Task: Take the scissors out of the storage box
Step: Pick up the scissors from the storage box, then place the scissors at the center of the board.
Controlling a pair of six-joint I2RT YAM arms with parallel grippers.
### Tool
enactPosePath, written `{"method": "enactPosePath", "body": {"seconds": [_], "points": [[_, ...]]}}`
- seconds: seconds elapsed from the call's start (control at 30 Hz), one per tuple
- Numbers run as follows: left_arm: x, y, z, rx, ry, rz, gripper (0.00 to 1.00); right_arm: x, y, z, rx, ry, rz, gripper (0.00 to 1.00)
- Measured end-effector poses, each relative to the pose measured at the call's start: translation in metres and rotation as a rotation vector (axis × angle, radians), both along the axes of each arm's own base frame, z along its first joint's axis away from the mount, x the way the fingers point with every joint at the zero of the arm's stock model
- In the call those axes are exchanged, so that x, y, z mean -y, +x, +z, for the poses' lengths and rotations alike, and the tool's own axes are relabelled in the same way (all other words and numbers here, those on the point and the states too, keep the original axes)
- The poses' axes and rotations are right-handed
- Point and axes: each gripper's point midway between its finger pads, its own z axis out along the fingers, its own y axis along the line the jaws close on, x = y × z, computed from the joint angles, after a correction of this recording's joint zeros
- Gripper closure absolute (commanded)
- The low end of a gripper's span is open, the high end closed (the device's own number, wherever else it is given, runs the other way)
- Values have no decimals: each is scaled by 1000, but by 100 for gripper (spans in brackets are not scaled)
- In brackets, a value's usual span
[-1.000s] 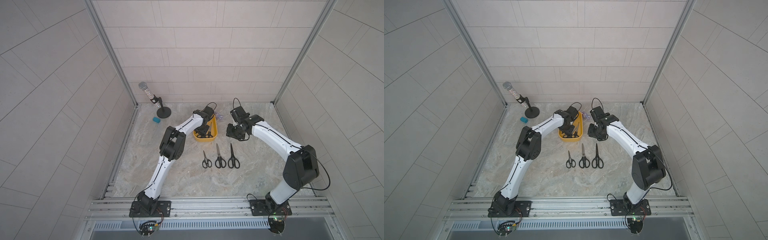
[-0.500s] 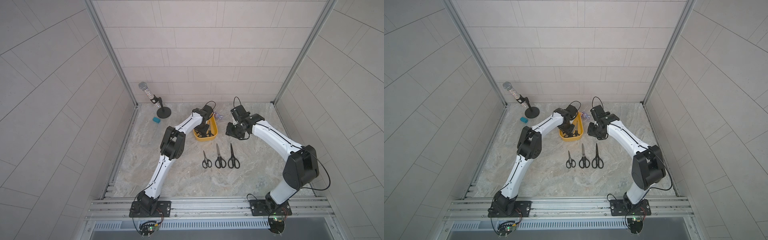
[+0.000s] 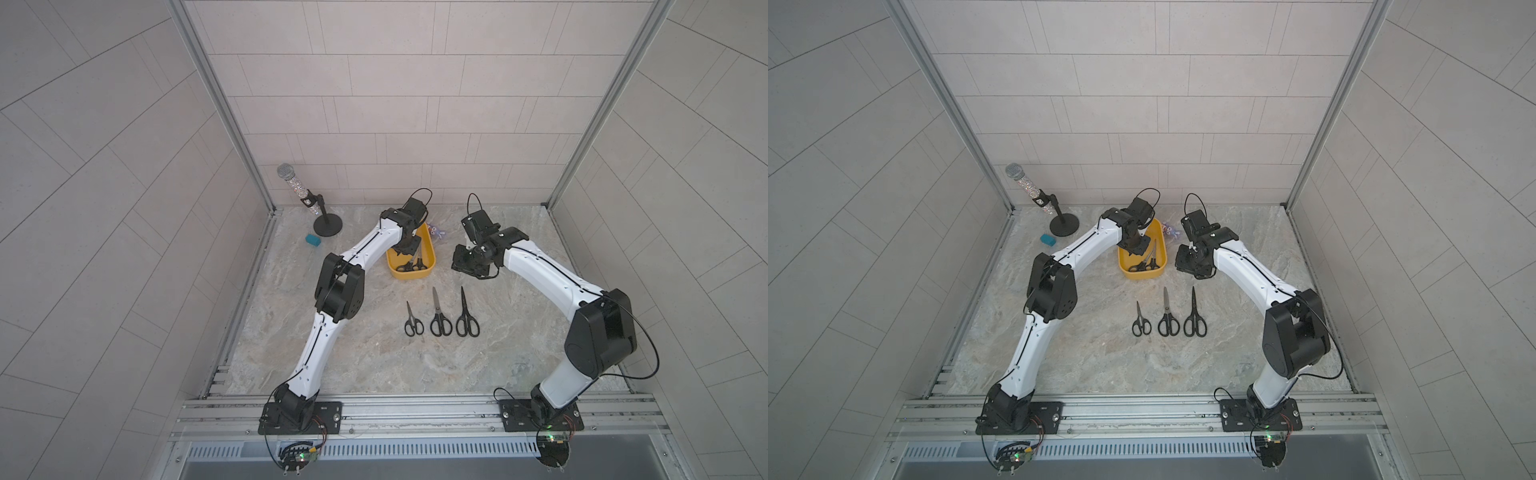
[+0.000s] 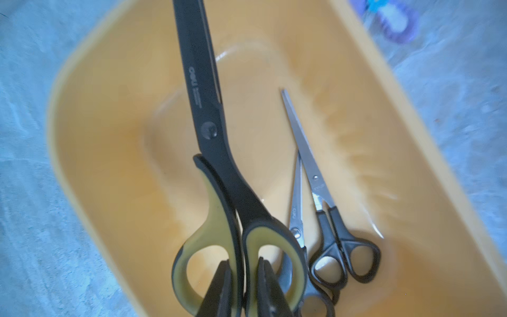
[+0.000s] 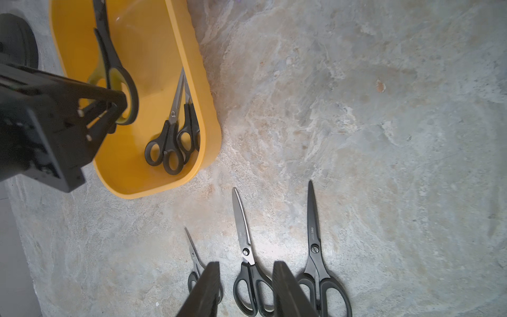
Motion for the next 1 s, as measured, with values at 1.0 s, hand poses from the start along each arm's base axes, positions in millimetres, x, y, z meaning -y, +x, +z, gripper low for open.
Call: {"method": "enactPosePath", "body": {"seconds": [1.0], "points": [[-92, -196, 18, 28, -132, 327, 100, -19, 16, 12, 57, 13, 36, 63]]}}
